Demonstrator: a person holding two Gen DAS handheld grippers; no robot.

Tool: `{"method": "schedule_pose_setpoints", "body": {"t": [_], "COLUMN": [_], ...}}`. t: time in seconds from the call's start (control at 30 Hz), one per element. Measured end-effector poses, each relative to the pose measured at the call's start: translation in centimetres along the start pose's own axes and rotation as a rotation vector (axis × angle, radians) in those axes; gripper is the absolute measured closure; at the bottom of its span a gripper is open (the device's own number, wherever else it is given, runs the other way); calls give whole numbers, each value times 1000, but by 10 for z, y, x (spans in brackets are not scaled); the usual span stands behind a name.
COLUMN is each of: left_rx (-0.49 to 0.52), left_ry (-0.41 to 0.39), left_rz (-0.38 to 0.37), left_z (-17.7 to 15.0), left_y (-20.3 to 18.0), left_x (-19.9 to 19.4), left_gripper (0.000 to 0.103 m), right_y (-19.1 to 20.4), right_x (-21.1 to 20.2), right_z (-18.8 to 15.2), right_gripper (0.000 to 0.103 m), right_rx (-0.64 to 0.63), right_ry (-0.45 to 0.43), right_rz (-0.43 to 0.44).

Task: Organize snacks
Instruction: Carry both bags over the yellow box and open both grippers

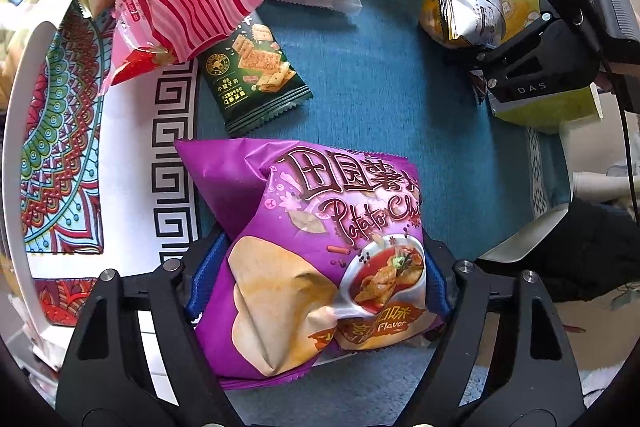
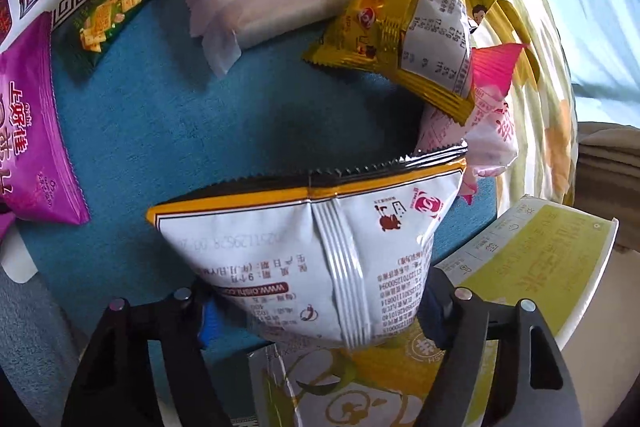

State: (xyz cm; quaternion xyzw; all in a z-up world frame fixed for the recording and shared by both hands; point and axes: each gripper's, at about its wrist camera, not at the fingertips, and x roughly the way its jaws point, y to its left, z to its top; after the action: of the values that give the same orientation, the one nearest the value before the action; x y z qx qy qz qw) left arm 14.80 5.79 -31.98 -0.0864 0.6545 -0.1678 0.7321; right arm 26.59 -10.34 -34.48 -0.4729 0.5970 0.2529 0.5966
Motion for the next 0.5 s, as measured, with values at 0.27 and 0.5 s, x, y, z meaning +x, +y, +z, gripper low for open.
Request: {"method": "schedule_pose_setpoints", "body": {"t": [0.27,0.5], "left_rx": [11,28], "left_ry": [-25,-65], "left_rz": [20,38], "left_z": [-2,-10], "left_y": [-12,-31], "left_x": [-15,-40], "left_gripper": [26,26], "right_y": [30,49], "right_x": [-19,-50], "right_z": [-12,-19], "right_gripper": [38,40], "right_rx": [15,67], "right_ry": [-59,-138], "right_rz": [47,87]}}
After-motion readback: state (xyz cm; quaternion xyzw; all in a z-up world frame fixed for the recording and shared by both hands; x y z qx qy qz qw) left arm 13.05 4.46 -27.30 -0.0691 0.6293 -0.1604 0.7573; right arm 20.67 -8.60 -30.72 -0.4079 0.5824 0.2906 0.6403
